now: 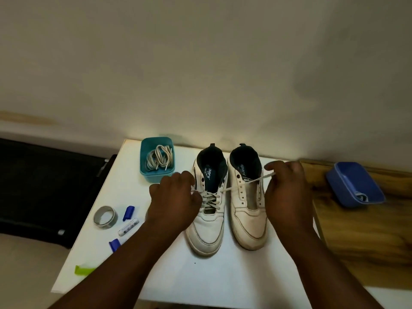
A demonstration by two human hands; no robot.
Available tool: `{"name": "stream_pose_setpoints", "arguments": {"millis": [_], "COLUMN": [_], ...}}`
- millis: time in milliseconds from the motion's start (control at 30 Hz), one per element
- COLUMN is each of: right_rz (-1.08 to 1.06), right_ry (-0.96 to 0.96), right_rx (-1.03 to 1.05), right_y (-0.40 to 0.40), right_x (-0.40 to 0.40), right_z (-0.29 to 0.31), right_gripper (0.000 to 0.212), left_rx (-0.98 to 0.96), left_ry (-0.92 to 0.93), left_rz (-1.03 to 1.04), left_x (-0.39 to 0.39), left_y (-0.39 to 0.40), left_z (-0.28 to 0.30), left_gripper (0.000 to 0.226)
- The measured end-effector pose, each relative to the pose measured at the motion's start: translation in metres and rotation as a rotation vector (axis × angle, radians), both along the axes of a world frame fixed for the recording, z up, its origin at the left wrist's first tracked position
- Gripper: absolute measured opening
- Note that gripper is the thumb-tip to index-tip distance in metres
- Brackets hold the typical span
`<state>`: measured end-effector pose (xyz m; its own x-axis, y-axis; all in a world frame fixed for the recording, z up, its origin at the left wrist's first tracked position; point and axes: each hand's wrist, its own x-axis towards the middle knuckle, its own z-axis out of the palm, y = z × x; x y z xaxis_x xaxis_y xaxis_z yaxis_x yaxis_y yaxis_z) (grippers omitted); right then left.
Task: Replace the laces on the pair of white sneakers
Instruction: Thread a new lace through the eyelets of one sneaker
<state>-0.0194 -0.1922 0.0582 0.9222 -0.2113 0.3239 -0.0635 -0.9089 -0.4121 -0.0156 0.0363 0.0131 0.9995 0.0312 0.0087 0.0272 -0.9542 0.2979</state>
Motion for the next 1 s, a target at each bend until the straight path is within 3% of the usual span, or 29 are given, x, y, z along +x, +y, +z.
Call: {"name": "stream_pose_setpoints", "arguments": {"millis": [67, 100, 167, 233, 333, 400, 467, 533, 633, 700, 767, 1000], "right_rz": [0.200, 0.344, 0.635, 0.850, 0.995, 0.997, 0.967, 0.910, 0.632, 0.444, 0.400, 0.363], "right_ry": [-0.157, -0.172, -0.090, 0.020, 0.072, 0.093, 0.129, 0.141, 0.040, 0.054, 0.109, 0.208], "right_rx": [0.135, 0.155, 0.141, 0.131, 0.177, 0.199, 0.257, 0.339, 0.385, 0.496, 0.576, 0.812], "right_y": [0.012, 0.021, 0.039, 0.050, 0.052, 0.048, 0.045, 0.046, 0.053, 0.057, 0.058, 0.056], "right_x": [-0.003, -0.005, -0.013, -0.019, -0.019, -0.016, -0.015, -0.017, -0.017, -0.012, -0.008, -0.006], "right_z": [0.005, 0.006, 0.004, 0.000, -0.004, -0.004, -0.004, -0.004, -0.007, -0.008, -0.012, -0.018], "right_gripper": [0.031, 0.027, 0.021, 0.014, 0.010, 0.012, 0.016, 0.018, 0.014, 0.025, 0.021, 0.015], "left_rx": [-0.238, -0.458, -1.051, -1.407, -1.453, -1.562, -1.731, -1.657, -1.188, -1.104, -1.002, -0.794], "left_ry": [-0.172, -0.184, 0.134, 0.460, 0.511, 0.464, 0.389, 0.266, 0.092, 0.087, 0.068, 0.065], "left_rz": [-0.007, -0.006, 0.018, 0.068, 0.040, 0.135, 0.312, 0.382, 0.187, 0.004, -0.126, -0.189], "left_x": [-0.002, -0.002, 0.001, 0.003, -0.001, 0.000, 0.006, 0.010, -0.001, -0.014, -0.019, -0.025], "left_y": [-0.008, -0.011, -0.017, -0.014, -0.011, -0.012, -0.011, -0.008, -0.014, -0.023, -0.031, -0.036], "left_z": [0.005, 0.010, 0.024, 0.031, 0.029, 0.028, 0.029, 0.030, 0.028, 0.022, 0.012, 0.002], "left_gripper": [0.036, 0.037, 0.048, 0.059, 0.072, 0.048, 0.039, 0.039, 0.042, 0.038, 0.032, 0.027]}}
